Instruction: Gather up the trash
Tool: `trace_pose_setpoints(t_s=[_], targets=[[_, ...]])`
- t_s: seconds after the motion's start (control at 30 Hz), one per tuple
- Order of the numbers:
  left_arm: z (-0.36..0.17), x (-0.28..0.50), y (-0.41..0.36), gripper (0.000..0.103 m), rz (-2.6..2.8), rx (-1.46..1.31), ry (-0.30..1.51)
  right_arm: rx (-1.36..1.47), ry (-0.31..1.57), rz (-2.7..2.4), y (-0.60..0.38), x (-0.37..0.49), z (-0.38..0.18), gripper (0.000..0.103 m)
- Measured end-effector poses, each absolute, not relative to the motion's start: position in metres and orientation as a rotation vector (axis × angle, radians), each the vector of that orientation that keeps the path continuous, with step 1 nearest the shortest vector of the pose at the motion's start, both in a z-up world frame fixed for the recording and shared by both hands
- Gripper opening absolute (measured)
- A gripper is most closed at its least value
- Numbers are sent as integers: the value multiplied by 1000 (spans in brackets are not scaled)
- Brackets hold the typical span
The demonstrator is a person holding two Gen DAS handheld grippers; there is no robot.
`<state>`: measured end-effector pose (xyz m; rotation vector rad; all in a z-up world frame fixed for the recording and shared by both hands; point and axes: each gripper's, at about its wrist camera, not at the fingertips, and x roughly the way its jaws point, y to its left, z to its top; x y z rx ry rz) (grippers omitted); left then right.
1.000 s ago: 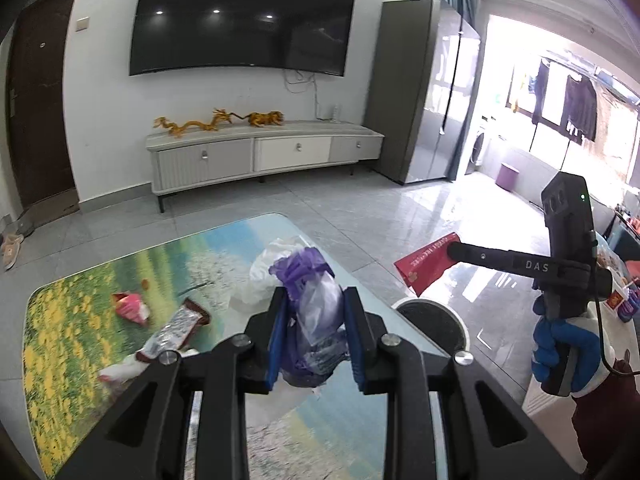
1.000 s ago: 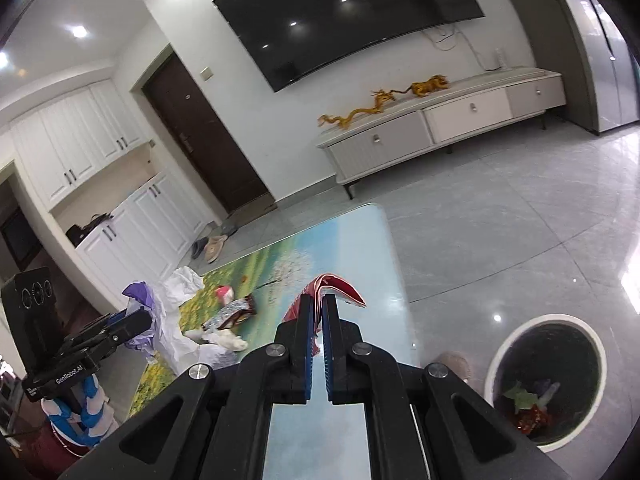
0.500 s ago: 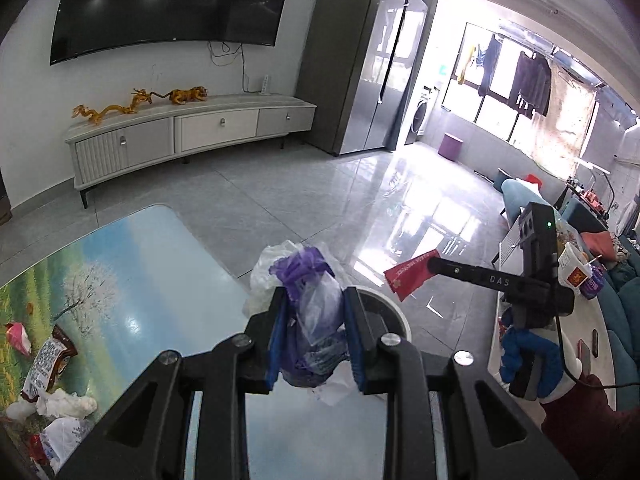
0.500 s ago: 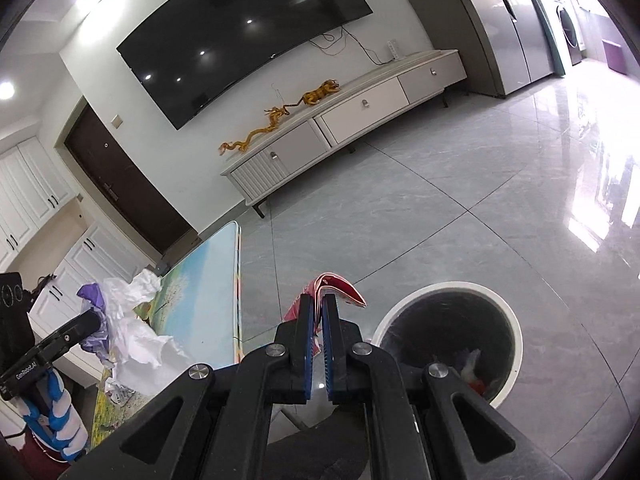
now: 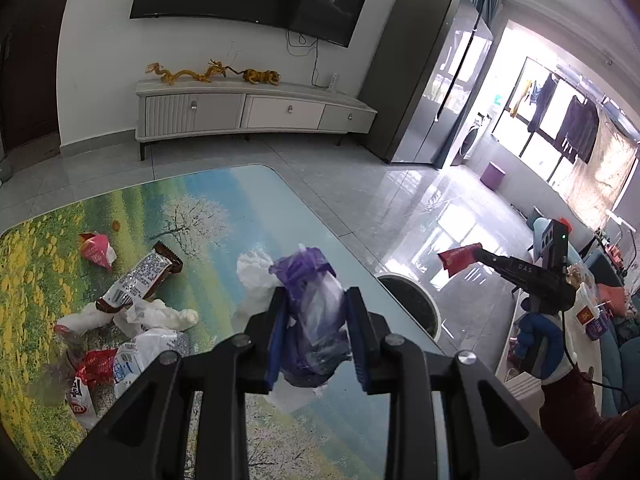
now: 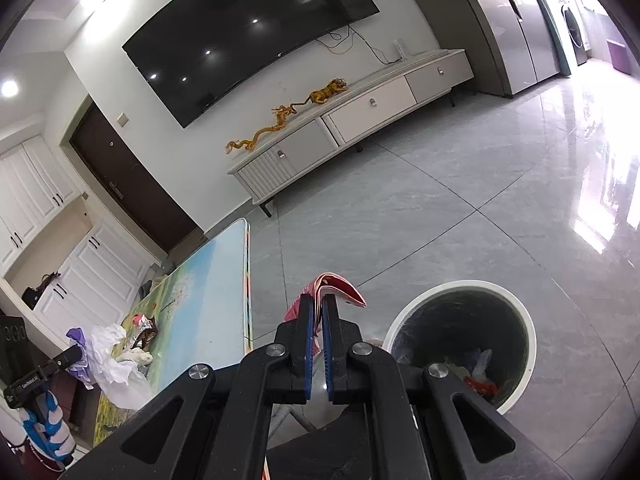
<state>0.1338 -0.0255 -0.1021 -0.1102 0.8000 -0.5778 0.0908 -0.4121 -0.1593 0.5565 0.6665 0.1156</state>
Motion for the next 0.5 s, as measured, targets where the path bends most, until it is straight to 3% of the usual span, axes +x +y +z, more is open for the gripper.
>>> trace_pose_setpoints(t_s=[0.5], targets=[[-118,142,29,28,-547,-328,844,558,676,111,-410,91,-160,5]])
